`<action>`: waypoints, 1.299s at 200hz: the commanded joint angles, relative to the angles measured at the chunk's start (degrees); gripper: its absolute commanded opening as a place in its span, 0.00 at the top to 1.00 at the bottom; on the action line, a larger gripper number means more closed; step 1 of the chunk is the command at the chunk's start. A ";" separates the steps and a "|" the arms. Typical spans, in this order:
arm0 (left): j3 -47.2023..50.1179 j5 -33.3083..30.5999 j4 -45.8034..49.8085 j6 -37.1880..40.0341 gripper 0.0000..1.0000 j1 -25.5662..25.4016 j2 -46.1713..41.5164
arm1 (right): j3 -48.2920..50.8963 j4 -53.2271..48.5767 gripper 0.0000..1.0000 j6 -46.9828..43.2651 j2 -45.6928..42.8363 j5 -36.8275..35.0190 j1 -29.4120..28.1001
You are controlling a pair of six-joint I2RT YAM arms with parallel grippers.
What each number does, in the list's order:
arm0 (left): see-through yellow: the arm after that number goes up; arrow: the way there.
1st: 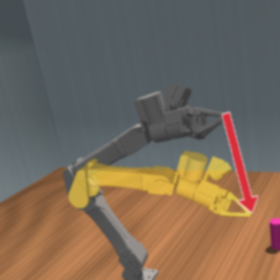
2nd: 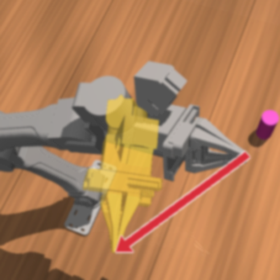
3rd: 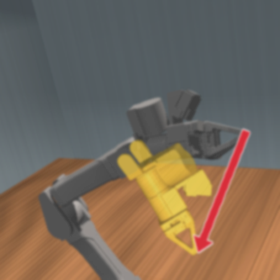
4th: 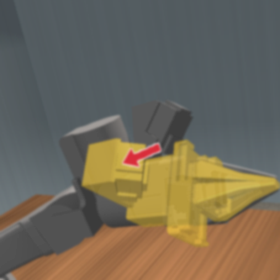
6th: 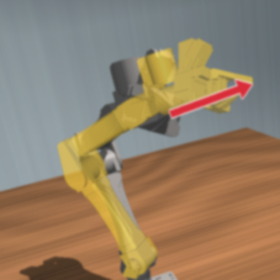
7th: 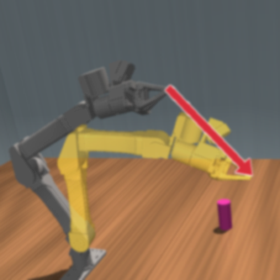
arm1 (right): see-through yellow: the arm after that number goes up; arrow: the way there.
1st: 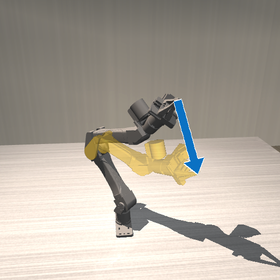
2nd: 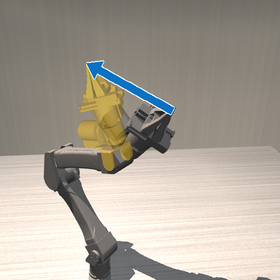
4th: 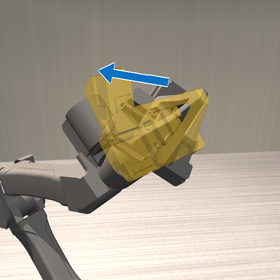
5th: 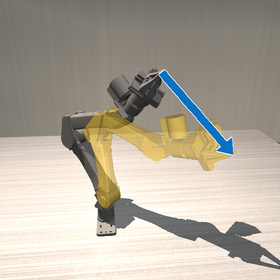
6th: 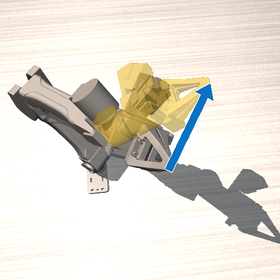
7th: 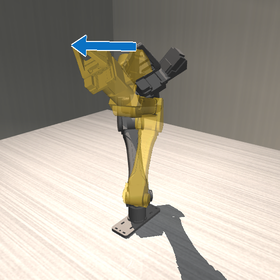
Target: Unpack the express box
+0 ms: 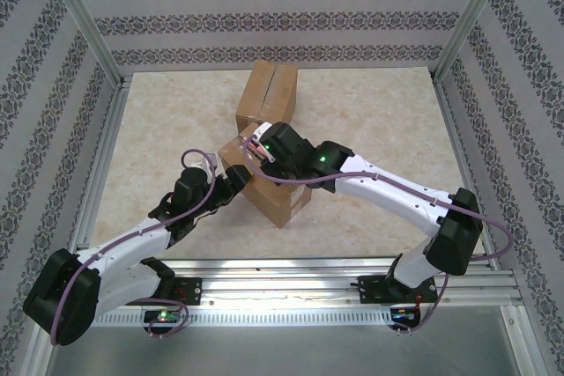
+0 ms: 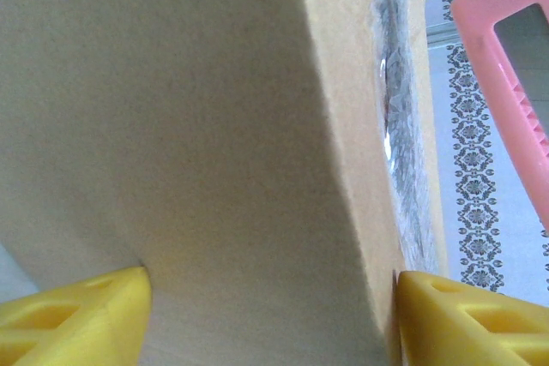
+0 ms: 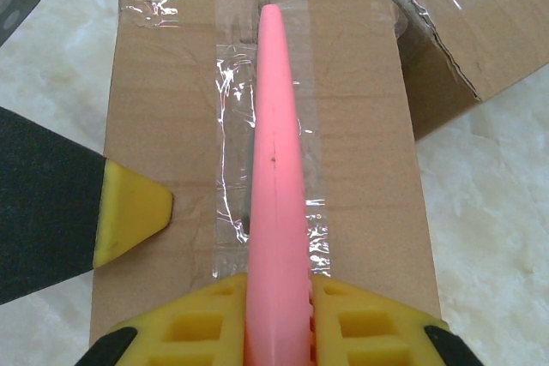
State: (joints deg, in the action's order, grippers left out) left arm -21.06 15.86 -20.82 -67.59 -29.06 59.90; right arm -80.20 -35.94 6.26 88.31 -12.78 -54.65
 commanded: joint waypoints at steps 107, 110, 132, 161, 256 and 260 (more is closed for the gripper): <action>2.16 -2.31 2.98 -0.15 0.26 0.56 0.65 | -1.20 0.15 1.00 1.46 0.39 0.15 -1.33; 2.18 -2.28 2.94 -0.10 0.26 0.56 0.64 | -1.19 0.16 1.00 1.46 0.44 -0.03 -1.33; 2.25 -2.24 2.92 -0.16 0.26 0.53 0.67 | -1.09 0.22 1.00 1.58 0.29 -1.16 -1.33; 2.25 -2.31 2.76 -0.17 0.26 0.57 0.70 | -1.25 0.50 1.00 1.64 0.11 -1.72 -1.24; 2.43 -2.28 2.63 -0.31 0.26 0.56 0.37 | -1.27 -0.08 1.00 1.95 1.38 -1.28 -1.25; 2.45 -2.31 2.66 -0.33 0.26 0.58 0.44 | -1.27 -0.24 1.00 2.02 1.42 -1.35 -1.20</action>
State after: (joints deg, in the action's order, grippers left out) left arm -20.58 15.84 -21.69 -67.61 -29.06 59.90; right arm -80.20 -35.92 7.33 88.73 -12.71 -55.40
